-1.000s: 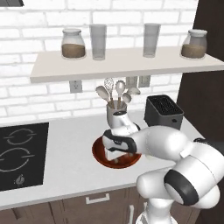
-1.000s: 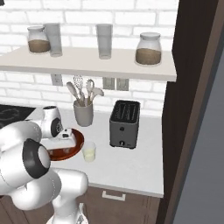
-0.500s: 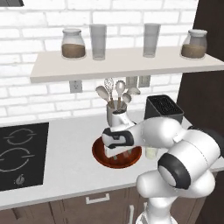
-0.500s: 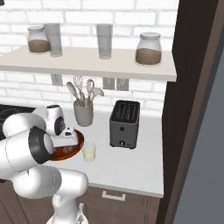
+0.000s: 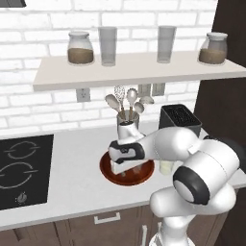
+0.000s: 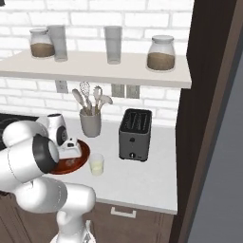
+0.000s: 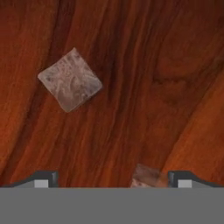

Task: Grab a lemon wedge from the fridge and one ice cube from the ice bowl, and put them in the glass of lemonade.

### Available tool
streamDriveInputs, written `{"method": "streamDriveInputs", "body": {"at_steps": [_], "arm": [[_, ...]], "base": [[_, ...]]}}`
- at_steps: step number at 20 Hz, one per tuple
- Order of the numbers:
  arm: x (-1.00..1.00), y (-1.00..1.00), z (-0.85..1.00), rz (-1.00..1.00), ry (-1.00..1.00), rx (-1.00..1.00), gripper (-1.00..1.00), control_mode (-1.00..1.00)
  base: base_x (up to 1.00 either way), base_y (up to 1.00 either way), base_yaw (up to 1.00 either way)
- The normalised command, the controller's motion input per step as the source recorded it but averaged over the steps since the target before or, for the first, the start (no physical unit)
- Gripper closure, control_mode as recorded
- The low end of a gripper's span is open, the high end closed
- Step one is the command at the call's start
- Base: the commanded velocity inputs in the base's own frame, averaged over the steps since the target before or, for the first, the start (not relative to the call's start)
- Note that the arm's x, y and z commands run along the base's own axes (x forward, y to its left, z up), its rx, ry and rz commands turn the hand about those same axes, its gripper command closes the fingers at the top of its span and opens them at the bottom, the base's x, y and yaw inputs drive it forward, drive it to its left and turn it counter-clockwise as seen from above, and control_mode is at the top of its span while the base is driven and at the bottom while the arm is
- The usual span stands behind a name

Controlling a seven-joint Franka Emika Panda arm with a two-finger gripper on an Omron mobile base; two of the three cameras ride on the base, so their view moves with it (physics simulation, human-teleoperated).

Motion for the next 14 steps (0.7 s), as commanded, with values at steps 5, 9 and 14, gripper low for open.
{"method": "streamDriveInputs", "body": {"at_steps": [5,9,14], "arm": [[-0.24,0.08,0.0,0.0,-0.01,0.0,-1.0,-1.0],[-0.03,0.0,0.05,0.0,-0.03,0.0,-1.0,-1.0],[-0.06,0.0,0.0,0.0,0.0,0.0,-1.0,-1.0]], "base": [[0.0,0.0,0.0],[0.0,0.0,0.0],[0.0,0.0,0.0]]}}
